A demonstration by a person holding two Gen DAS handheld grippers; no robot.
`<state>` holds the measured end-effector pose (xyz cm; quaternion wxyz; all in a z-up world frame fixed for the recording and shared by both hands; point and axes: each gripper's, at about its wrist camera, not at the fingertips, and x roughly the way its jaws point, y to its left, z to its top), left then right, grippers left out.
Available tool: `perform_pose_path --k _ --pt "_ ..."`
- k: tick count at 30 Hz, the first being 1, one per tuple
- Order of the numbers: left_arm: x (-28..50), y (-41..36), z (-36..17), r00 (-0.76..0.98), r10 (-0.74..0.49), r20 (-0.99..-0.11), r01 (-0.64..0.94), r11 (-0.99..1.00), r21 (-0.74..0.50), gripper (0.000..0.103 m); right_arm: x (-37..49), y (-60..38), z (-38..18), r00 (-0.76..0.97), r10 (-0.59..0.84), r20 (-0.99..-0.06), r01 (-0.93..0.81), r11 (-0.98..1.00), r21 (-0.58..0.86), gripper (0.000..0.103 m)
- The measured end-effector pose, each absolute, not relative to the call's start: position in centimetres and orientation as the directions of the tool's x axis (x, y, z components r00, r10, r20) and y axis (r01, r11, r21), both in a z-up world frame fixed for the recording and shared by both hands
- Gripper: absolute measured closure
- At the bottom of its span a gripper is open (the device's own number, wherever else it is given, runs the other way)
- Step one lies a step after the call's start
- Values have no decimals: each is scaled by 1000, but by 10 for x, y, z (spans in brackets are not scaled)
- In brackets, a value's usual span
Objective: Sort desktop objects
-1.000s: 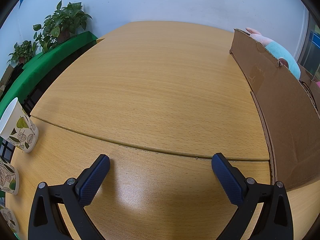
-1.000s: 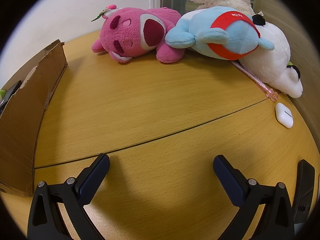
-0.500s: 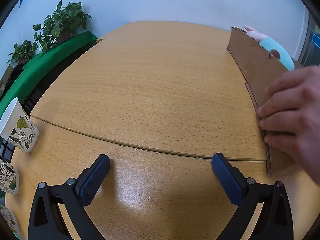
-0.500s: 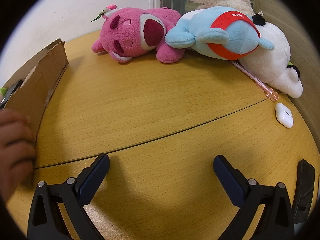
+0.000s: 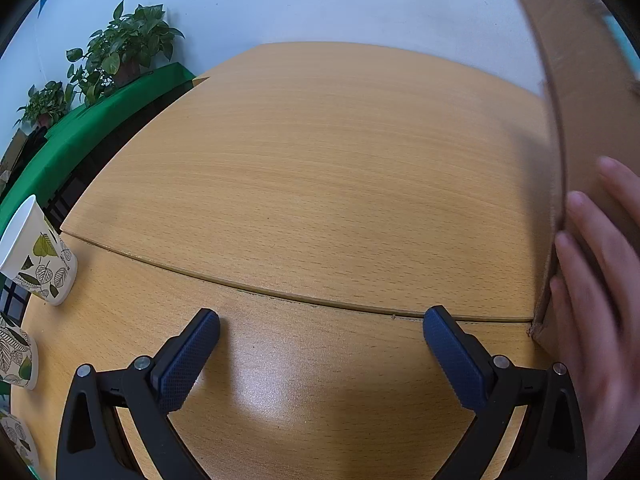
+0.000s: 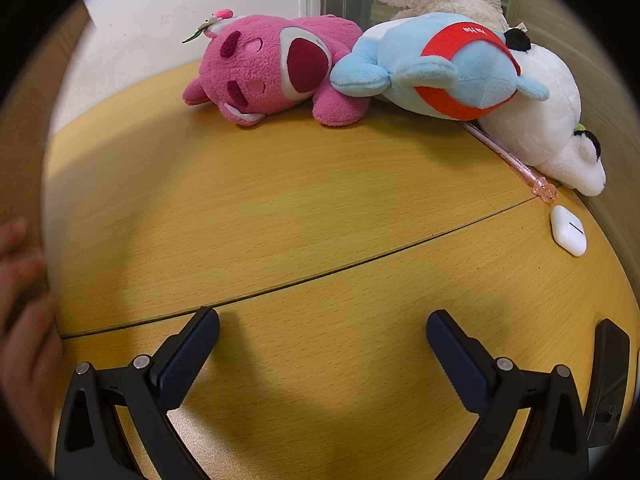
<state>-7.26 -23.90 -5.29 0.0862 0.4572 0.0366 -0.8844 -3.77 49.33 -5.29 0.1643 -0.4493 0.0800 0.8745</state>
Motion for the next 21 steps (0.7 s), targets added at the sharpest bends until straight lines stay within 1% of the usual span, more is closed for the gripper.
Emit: perform_pose_path --k 21 --pt "-73 -240 -53 -568 -120 -814 186 -982 15 0 -38 491 -53 -544 216 -811 -360 -933 -7 0"
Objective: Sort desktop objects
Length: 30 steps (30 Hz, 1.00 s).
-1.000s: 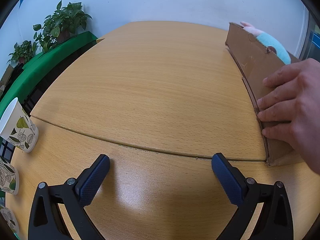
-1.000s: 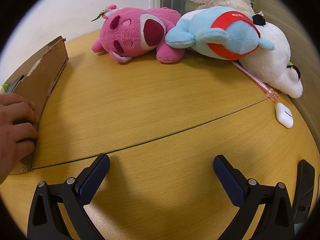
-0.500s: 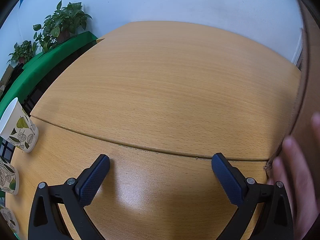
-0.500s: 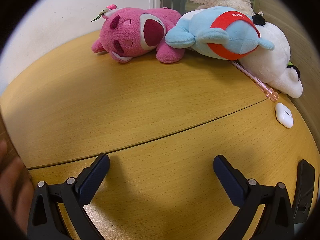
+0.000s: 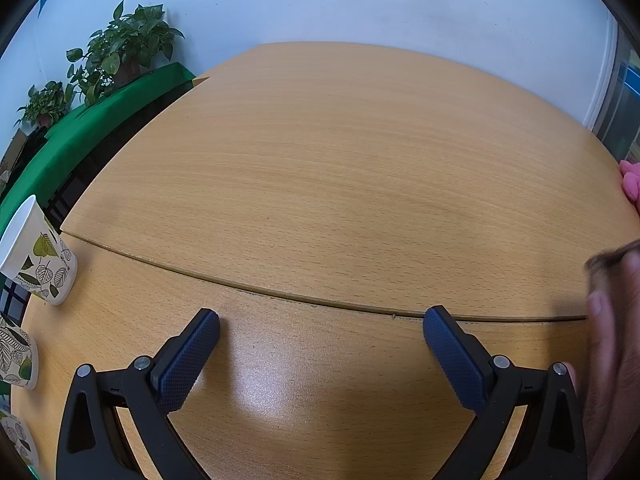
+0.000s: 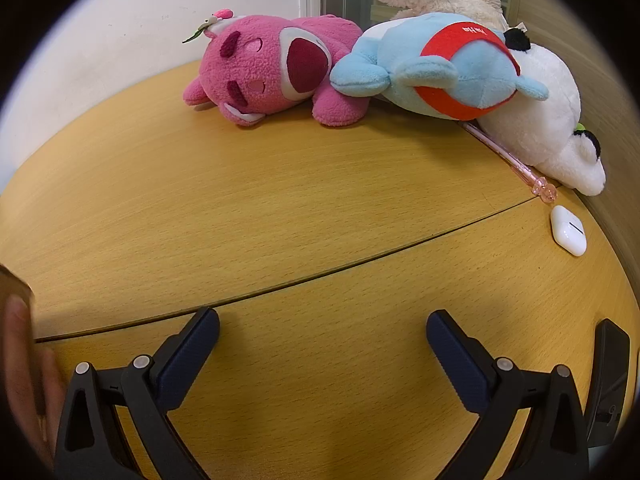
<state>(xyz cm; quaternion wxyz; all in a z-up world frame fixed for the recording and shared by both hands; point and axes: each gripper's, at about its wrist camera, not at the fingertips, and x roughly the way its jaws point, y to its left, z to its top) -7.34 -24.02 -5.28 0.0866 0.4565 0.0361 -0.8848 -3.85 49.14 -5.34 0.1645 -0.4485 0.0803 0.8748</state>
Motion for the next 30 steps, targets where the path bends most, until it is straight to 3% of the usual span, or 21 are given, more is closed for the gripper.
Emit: perform_pose_path --k 30 --pt "-74 -241 -52 -569 -121 -813 187 -982 16 0 -36 491 -53 -544 216 -811 -360 -933 -7 0"
